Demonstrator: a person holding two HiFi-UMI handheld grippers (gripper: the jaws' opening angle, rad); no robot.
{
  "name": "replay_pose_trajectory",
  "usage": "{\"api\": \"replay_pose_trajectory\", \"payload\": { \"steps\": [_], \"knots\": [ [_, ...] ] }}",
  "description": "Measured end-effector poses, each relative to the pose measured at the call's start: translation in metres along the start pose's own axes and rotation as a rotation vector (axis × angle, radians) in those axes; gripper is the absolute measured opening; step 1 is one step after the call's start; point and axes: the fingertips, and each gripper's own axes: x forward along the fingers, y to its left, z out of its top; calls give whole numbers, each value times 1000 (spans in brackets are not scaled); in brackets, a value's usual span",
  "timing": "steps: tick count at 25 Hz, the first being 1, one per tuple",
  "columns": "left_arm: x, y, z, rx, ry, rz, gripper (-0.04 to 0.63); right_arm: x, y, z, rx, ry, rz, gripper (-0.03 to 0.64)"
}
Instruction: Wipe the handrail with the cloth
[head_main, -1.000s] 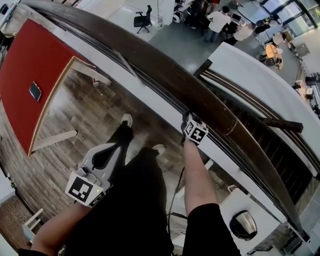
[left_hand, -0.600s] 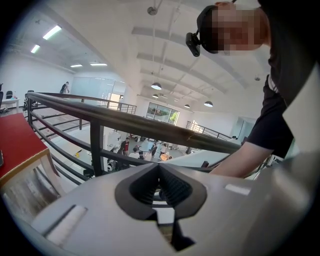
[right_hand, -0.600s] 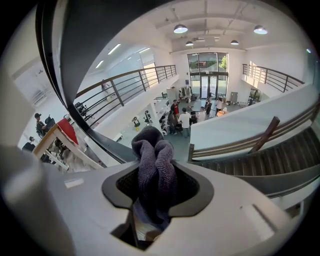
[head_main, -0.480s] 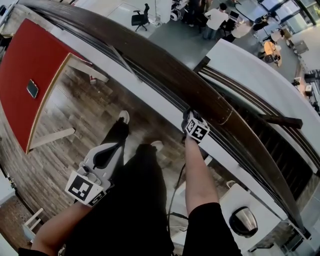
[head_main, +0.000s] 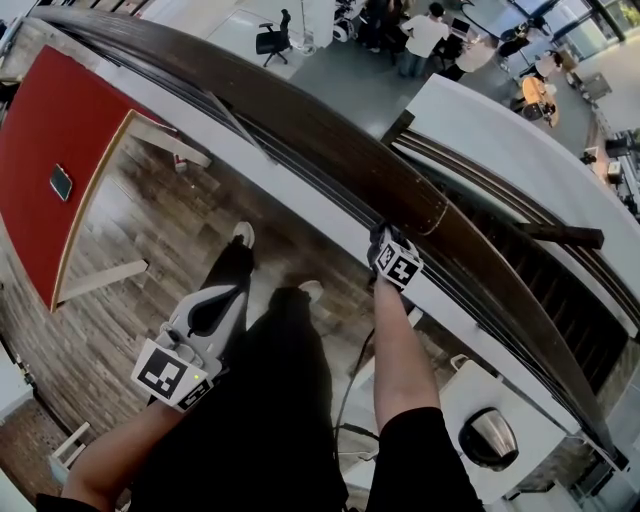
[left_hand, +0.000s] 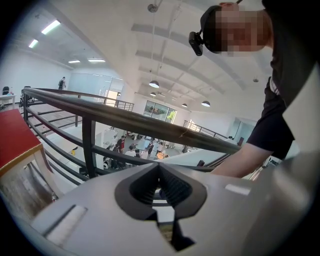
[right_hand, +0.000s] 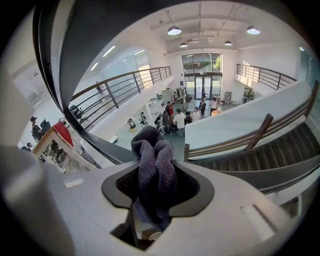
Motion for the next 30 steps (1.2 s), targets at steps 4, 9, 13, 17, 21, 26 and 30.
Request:
{"api": "replay_pose_trajectory", "payload": {
  "steps": [4,9,13,17,21,26,30],
  "knots": [
    [3,-5,0,4,-7,-18,-2,-5,-15,-4,14,-16,-16,147],
    [7,-10,0,23,2,-37,-2,-9,-25,-5,22,-29,-27,147],
    [10,-14,-1,38,8,-53,-2,-15,-40,-11,29,-32,-45,147],
    [12,-15,1,57,12,-70,-2,-19,-48,-15,31,-27,-57,147],
    [14,-15,2,60,22,-79,-2,-21,-56,-15,29,-30,-64,148],
    [15,-14,1,75,38,-111,-2,-27,-55,-18,89,-51,-43,131],
    [19,-9,2,78,44,-145,-2,-43,-54,-18,150,-108,-63,124]
  ]
}}
